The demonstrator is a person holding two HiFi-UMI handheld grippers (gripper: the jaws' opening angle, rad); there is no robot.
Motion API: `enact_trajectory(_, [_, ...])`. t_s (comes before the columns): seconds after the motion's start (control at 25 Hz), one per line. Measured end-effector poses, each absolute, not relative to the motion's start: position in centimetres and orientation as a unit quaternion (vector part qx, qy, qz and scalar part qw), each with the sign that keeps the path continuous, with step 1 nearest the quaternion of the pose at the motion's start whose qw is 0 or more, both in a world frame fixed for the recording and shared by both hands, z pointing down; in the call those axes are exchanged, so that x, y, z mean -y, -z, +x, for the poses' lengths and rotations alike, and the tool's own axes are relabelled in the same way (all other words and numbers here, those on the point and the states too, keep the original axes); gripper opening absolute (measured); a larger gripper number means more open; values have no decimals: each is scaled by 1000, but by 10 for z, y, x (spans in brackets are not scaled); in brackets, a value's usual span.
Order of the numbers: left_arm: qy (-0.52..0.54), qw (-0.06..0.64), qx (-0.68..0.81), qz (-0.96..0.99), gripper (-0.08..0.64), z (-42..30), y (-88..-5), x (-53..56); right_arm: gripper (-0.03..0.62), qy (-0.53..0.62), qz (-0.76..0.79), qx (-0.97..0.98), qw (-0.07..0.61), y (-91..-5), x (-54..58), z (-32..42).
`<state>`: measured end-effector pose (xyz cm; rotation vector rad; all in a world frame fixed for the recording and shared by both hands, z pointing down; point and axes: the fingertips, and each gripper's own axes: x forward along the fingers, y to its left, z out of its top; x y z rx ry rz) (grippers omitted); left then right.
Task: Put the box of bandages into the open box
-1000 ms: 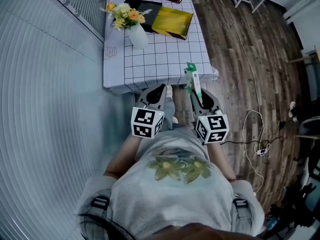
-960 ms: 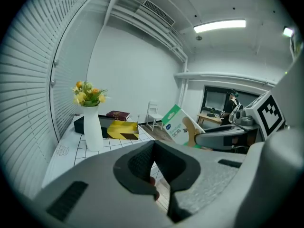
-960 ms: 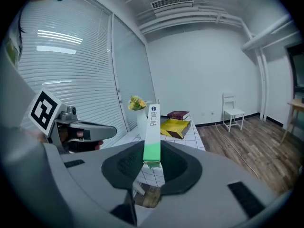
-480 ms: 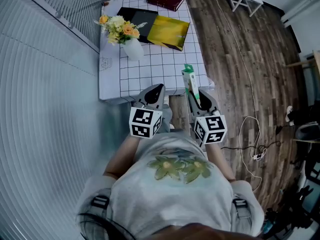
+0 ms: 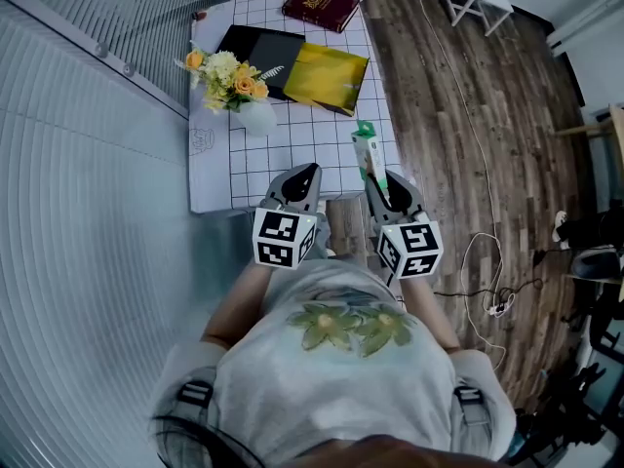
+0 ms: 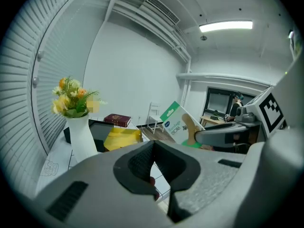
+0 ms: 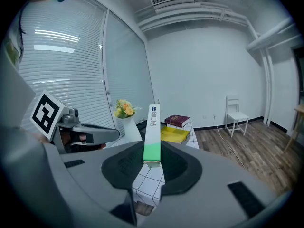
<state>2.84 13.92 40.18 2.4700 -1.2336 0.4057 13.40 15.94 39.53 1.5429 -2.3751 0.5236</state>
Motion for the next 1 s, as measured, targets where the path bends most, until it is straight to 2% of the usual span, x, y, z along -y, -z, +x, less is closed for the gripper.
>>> enact_trajectory(1.0, [-151, 173, 402, 887, 6, 34, -406, -50, 91, -174, 549, 807, 132, -384, -69, 131])
